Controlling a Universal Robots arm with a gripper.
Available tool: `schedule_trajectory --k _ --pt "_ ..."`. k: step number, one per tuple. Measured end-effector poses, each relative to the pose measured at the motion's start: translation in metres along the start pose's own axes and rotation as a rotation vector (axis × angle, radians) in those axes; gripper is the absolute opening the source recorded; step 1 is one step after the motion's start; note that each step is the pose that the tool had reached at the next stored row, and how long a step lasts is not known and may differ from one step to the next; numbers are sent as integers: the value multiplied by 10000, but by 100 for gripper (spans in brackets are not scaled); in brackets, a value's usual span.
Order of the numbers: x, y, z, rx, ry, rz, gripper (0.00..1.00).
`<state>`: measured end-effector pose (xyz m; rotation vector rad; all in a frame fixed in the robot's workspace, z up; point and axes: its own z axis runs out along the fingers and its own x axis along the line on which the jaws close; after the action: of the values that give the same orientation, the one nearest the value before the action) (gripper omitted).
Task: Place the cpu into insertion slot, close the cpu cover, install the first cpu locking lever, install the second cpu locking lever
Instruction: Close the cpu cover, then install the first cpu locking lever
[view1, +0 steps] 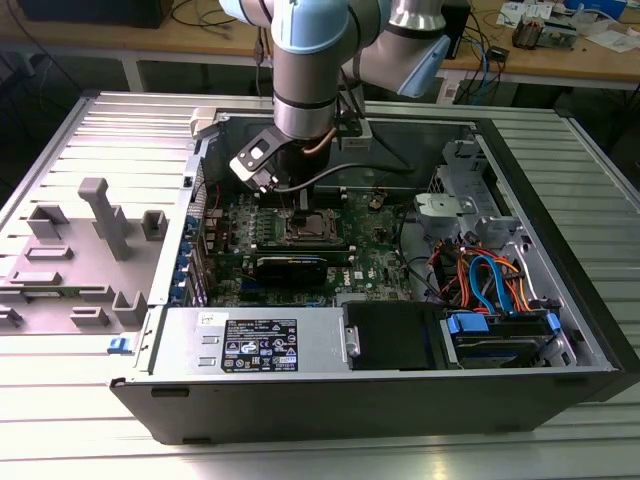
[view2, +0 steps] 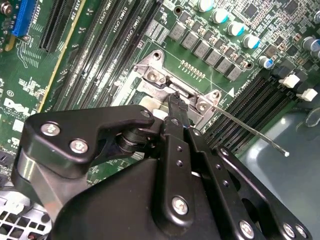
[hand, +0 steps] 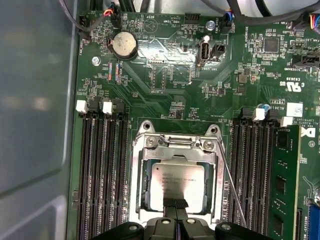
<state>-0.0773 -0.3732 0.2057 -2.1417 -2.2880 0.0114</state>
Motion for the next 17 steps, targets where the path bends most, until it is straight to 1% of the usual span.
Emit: schedule_trajectory --k 1,2,5,7,8,10,12,13,17 --pt "1 1 -10 -7 10 0 11" --pt "0 0 -32 0 0 0 11" --pt "0 -1 -91 2 -3 0 11" --pt "0 1 -98 1 -1 -3 11" --pt "-1 17 -99 3 -2 -2 11" --pt "-5 73 -100 4 -3 -1 11" --pt "-12 176 -101 8 -2 -2 11" --pt "-15 211 -101 11 -2 -2 11" --pt "-15 220 -101 10 -2 -1 11"
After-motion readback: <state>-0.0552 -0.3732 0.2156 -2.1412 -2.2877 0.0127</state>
